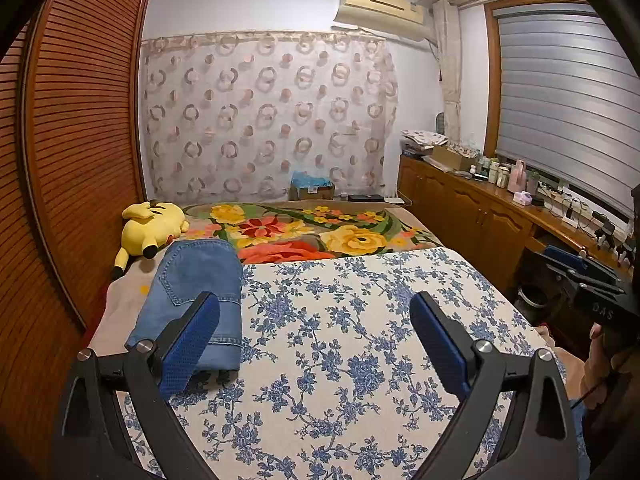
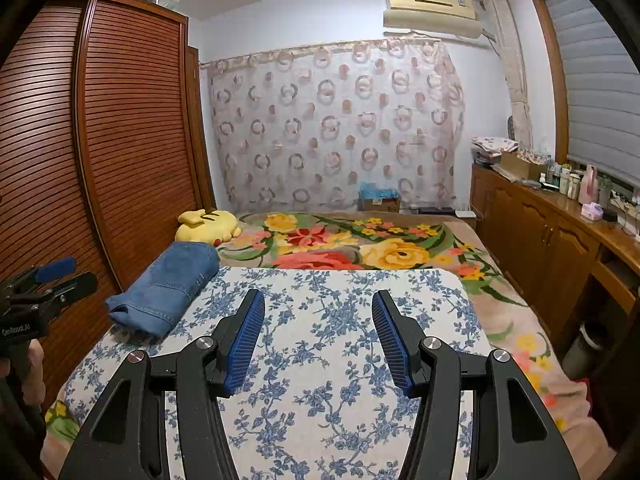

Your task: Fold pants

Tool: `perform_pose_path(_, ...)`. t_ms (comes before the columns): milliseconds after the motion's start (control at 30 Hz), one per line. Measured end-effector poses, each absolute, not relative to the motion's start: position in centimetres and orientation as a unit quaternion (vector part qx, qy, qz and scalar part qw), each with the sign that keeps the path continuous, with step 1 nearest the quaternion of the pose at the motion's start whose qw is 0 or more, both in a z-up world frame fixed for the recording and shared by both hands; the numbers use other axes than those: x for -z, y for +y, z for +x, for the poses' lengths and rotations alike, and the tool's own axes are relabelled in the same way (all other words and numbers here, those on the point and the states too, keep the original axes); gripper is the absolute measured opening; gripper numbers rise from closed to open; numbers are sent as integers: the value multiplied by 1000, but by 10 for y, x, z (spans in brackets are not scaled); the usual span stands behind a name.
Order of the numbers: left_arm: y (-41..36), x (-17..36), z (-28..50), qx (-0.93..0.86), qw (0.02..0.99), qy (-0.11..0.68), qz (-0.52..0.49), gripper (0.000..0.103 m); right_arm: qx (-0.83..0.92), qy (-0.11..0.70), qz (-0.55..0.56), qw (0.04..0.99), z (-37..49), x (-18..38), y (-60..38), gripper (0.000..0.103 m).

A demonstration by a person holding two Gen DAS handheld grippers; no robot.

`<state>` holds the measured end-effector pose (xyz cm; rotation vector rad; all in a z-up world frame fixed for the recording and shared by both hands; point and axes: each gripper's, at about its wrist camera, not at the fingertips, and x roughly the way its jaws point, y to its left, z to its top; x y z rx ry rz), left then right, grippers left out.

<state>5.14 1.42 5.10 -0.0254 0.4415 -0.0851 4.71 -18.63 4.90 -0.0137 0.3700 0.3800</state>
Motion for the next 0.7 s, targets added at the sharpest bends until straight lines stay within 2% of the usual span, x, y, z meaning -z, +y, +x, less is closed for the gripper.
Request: perform_pose_path(700,14,-47,57,41,974,223,-13,96,-189,181,-8,965,48,-49,-186,58)
